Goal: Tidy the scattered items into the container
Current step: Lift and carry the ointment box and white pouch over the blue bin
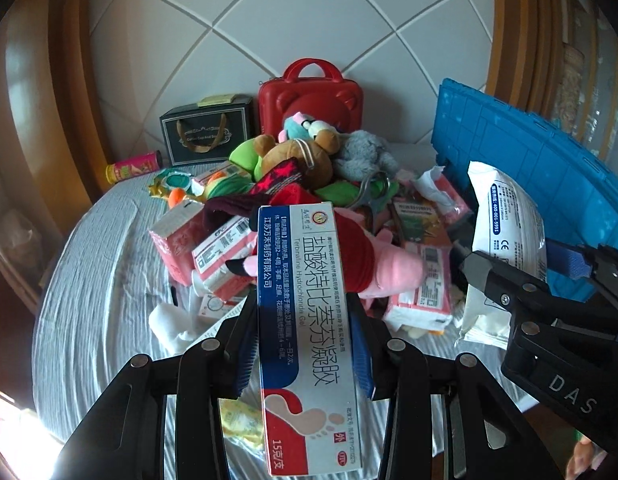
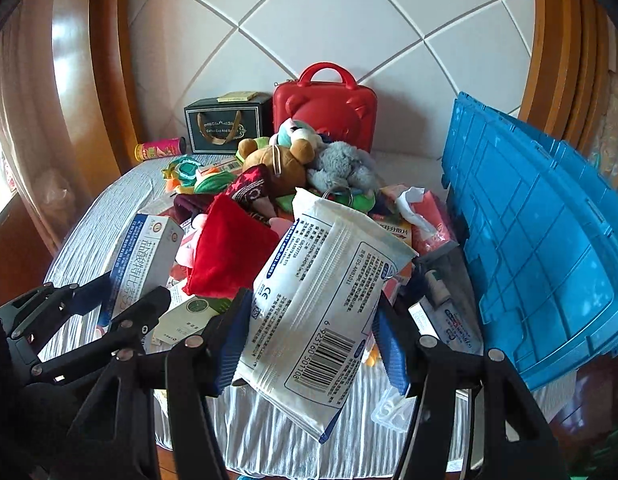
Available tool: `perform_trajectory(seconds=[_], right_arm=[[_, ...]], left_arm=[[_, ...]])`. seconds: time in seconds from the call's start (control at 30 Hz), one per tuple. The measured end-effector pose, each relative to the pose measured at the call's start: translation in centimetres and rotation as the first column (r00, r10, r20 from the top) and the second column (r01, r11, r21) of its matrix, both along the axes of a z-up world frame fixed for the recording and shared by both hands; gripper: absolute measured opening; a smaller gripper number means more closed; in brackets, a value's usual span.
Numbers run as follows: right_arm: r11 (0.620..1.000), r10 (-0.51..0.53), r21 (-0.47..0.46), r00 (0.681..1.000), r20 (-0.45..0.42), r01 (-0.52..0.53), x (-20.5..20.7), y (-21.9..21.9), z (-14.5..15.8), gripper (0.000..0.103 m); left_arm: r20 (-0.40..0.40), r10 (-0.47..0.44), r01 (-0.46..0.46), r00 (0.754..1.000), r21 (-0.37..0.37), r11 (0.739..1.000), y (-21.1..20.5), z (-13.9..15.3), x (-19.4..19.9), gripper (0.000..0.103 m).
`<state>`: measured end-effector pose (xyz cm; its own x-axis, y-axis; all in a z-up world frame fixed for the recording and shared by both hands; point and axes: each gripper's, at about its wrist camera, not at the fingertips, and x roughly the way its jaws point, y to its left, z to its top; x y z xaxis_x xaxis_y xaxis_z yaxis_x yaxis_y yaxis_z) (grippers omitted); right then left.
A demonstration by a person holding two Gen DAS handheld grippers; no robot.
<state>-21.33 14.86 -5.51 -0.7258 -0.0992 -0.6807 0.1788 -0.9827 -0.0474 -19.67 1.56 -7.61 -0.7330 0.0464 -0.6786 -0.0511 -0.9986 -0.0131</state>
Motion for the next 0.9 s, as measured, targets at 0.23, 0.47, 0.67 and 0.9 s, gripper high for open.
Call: perform_trajectory(seconds=[0.23, 0.47, 0.67, 0.9], right_arm=[[0.999, -0.036, 0.002, 0.993, -0.111, 0.036, 0.0, 4.6, 5.1, 0.058], [0.994, -0.110, -0.013, 0.967, -0.231, 0.110, 0.6, 15.3, 10.4, 0.058], [0.977, -0.205, -0.003, 0.939, -0.278, 0.212, 1.1, 26.7, 12.9, 0.058], [0.951, -0.288, 0.033, 0.923, -0.255, 0.306, -0.6, 37.6, 12.7, 0.058]], left_arm=[[-0.114, -0.026, 0.028, 0.993, 0.011, 1.000, 5.6, 4.8, -0.5, 0.040], [-0.234, -0.051, 0.060, 0.971, 0.029, 0.998, 12.7, 9.9, -1.2, 0.040], [-0.288, -0.132, 0.156, 0.948, 0.060, 0.986, 23.3, 13.4, -2.5, 0.040], [-0.246, -0.222, 0.240, 0.943, 0.047, 0.970, 35.1, 13.6, -4.9, 0.040]])
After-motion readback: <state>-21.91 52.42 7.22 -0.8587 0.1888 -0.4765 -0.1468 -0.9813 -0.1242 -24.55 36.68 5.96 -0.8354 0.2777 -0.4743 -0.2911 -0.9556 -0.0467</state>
